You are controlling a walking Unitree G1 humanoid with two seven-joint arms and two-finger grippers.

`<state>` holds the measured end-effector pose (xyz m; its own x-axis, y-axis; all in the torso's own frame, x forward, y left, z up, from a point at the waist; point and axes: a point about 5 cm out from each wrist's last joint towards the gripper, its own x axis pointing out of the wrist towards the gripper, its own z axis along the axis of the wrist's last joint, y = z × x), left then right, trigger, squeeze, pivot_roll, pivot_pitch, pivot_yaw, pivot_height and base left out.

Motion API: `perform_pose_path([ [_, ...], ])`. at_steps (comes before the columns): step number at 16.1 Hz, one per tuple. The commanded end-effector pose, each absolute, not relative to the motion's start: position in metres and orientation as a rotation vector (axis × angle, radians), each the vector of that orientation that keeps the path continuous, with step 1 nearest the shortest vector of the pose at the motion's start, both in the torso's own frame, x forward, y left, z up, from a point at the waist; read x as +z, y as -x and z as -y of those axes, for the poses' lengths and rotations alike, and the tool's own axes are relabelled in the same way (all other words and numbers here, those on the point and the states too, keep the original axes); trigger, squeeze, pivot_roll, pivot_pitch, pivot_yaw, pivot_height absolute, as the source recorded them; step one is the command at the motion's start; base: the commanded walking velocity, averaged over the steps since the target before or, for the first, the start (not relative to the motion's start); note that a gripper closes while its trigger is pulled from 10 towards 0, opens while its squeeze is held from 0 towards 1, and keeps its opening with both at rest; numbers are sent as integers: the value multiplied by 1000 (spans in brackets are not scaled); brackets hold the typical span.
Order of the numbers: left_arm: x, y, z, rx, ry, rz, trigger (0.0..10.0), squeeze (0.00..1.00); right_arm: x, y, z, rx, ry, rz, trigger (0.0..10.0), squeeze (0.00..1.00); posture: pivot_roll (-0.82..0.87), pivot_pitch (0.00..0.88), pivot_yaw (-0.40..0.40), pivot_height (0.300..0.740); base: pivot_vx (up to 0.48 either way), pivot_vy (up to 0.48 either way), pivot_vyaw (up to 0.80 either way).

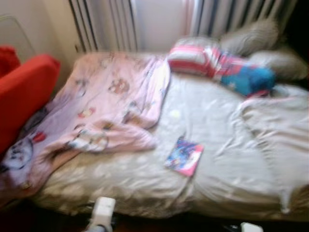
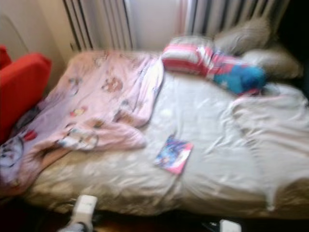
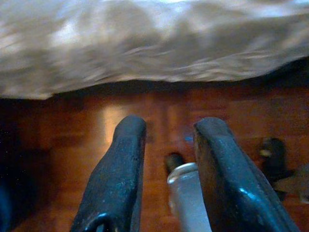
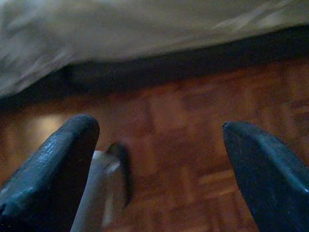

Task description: Clean up the room

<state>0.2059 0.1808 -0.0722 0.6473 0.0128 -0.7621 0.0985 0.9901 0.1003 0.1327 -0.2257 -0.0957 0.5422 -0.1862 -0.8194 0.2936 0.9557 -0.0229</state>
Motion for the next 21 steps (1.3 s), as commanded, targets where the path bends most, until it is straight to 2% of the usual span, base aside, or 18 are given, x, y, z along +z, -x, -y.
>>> perform_pose_path([
  [1,-76,-197,-197,-8,-151,-904,10000,0,-97,-135,217,-270,-144,-954,10000,0,31,18,17,740,0,-375,0],
  [21,-75,-197,-198,-18,-164,-903,10000,0,-97,-135,214,-262,-146,-956,10000,0,25,3,22,740,0,-377,0],
])
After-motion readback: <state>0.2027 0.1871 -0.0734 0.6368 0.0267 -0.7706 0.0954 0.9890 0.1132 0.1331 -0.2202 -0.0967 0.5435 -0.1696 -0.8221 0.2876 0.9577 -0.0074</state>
